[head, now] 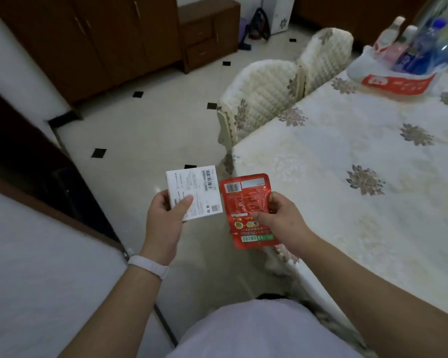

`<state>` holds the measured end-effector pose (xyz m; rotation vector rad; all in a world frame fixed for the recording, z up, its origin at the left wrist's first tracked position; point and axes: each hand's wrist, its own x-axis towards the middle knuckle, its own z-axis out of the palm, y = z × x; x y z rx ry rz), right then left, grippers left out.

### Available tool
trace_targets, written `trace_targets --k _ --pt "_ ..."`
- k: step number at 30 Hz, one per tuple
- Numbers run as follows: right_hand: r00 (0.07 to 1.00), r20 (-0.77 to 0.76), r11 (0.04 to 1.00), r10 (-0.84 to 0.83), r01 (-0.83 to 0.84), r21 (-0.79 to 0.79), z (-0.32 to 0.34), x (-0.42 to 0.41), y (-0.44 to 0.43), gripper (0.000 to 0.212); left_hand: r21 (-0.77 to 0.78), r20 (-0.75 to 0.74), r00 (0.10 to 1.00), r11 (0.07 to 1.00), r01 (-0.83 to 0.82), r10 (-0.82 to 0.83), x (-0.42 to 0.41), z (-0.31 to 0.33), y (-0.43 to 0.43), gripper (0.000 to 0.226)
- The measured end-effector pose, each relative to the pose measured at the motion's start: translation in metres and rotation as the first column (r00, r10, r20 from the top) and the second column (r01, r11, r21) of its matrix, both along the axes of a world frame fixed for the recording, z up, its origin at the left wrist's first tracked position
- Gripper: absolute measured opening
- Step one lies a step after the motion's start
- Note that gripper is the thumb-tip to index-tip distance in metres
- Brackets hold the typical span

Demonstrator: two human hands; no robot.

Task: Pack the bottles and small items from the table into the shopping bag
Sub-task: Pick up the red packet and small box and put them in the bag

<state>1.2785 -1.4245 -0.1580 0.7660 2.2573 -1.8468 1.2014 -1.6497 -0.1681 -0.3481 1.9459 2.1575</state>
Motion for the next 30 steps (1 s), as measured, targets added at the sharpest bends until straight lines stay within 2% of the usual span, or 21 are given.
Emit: trace_targets --k 4,9,15,21,25,30 --pt "0.998 0.018 0.998 0.064 -0.064 -0.002 -0.001 -0.05 -0.022 0.02 -0.006 0.01 0.997 0.997 -0.075 0.075 -0.031 0.0 -0.027 0.033" --pt "0.994 0.034 0.989 0.108 -0.104 -0.104 -0.016 -0.123 -0.042 0.022 -0.047 0.036 0.988 0.988 -0.145 0.147 -0.082 -0.004 -0.05 0.033" --pt "0.984 0.031 0.973 0.173 -0.166 -0.159 -0.042 -0.249 -0.054 0.022 -0.142 0.016 0.981 0.972 -0.188 0.192 -0.188 -0.002 -0.064 0.031" --pt "0.984 -0.001 0.955 0.176 -0.171 -0.244 -0.028 -0.378 -0.041 0.026 -0.178 0.036 0.984 0.97 -0.165 0.174 -0.303 0.022 -0.052 0.035" --pt "0.984 -0.064 0.96 0.166 -0.176 -0.218 -0.009 -0.449 -0.023 0.028 -0.18 -0.024 0.987 0.97 -0.162 0.16 -0.373 0.033 -0.035 0.031" --pt "0.985 -0.089 0.968 0.147 -0.162 -0.19 0.008 -0.506 -0.007 0.024 -0.14 -0.027 0.991 0.981 -0.136 0.134 -0.44 0.037 -0.015 0.029"
